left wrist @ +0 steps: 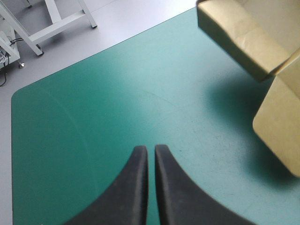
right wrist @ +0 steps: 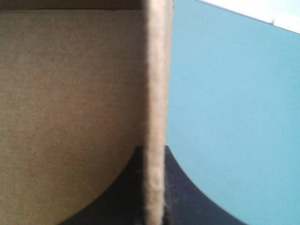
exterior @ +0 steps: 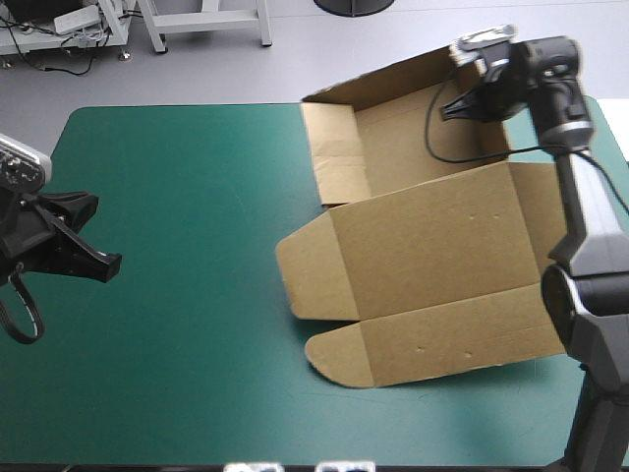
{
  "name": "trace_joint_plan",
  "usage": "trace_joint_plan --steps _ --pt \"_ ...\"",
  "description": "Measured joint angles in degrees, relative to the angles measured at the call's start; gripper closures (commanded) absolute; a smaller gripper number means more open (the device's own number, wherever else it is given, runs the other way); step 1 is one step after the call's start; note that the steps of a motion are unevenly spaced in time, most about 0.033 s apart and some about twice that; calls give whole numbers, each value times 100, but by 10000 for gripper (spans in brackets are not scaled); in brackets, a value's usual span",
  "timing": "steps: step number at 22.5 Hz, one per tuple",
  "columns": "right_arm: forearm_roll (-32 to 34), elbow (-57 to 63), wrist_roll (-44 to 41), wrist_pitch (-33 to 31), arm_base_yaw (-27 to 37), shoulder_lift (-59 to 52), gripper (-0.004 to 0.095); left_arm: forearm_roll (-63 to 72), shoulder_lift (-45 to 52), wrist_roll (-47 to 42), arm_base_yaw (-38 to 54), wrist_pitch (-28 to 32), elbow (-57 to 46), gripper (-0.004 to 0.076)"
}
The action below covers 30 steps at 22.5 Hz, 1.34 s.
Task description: Fold the box
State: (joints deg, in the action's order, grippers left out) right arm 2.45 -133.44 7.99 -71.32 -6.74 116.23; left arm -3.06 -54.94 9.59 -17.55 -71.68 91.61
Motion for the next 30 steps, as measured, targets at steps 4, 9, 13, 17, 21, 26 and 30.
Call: trace_joint_plan --steps 4,9,13,17,21,26,30 --pt "-26 417 -39 0 995 -538 931 74 89 -30 0 0 -64 696" --pt "-585 1763 96 6 2625 -876 932 -151 685 -256 0 0 -564 696" --pt "-713 2883 337 134 2957 -876 931 -275 1275 -364 0 0 -1403 697" --pt "-1088 4121 618 902 2970 -876 932 -172 1967 -599 0 41 -2536 696" --pt "-1488 4875 836 1572 2970 -913 931 -177 2650 -872 0 158 -3650 696" --pt "-1587 5060 1355 1840 2977 -996 855 -166 2859 -959 0 295 -4087 696" --pt "-1616 5066 1460 1895 2977 -996 666 -153 2859 -959 0 332 -4087 697"
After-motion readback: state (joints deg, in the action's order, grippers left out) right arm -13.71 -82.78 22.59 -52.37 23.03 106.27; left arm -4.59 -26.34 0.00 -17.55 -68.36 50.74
